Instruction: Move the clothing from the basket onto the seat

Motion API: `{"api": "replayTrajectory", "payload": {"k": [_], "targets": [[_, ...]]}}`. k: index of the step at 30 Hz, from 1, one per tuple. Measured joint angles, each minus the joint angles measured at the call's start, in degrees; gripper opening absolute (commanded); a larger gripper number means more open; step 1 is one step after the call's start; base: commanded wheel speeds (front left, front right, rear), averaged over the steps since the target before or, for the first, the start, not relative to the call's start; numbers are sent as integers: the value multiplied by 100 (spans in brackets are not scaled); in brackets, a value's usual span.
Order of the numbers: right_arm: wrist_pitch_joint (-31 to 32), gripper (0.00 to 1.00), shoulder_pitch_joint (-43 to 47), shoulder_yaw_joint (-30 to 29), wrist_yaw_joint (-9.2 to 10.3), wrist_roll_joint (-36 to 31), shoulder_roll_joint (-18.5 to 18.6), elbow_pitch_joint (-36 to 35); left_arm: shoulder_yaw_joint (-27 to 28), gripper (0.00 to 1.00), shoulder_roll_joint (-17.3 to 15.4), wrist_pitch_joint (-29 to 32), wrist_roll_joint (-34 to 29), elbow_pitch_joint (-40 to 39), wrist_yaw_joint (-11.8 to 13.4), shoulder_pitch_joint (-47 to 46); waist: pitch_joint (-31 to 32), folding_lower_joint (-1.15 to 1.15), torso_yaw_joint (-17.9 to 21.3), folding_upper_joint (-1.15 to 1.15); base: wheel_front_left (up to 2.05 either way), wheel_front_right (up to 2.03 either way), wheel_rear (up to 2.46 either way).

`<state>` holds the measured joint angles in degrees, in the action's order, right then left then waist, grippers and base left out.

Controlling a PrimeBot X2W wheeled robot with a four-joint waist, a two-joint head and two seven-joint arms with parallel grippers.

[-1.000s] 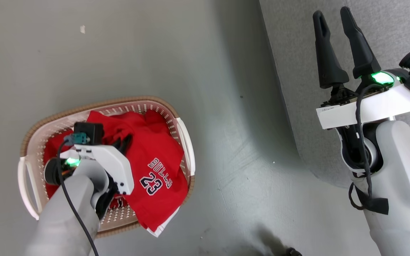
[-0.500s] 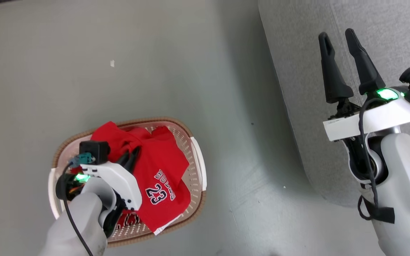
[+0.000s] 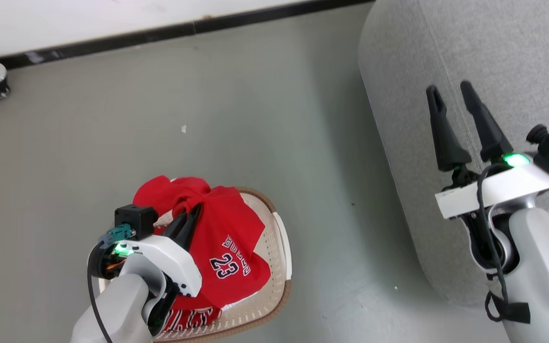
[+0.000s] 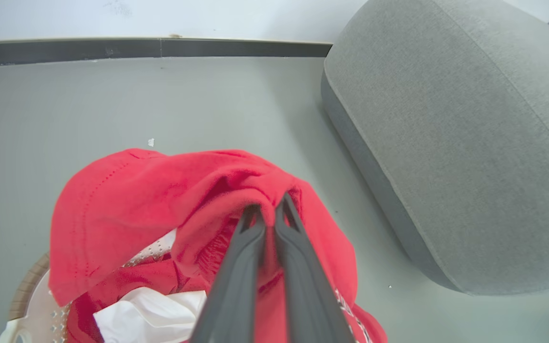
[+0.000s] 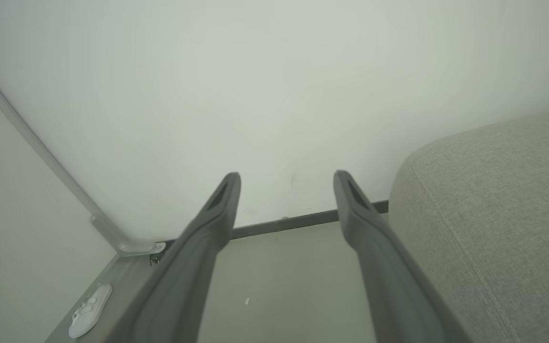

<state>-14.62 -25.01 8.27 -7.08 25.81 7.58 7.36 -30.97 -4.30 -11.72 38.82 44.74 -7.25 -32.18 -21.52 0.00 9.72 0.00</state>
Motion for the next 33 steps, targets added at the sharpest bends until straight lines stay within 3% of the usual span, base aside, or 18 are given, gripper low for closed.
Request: {"api": "replayTrajectory", "payload": {"k": [33], "targets": [[0, 100, 1106, 601, 0, 185, 358, 241, -140, 0, -162, -248, 13, -1505, 0, 220, 1646, -1, -508, 0, 0, 0, 0]]}}
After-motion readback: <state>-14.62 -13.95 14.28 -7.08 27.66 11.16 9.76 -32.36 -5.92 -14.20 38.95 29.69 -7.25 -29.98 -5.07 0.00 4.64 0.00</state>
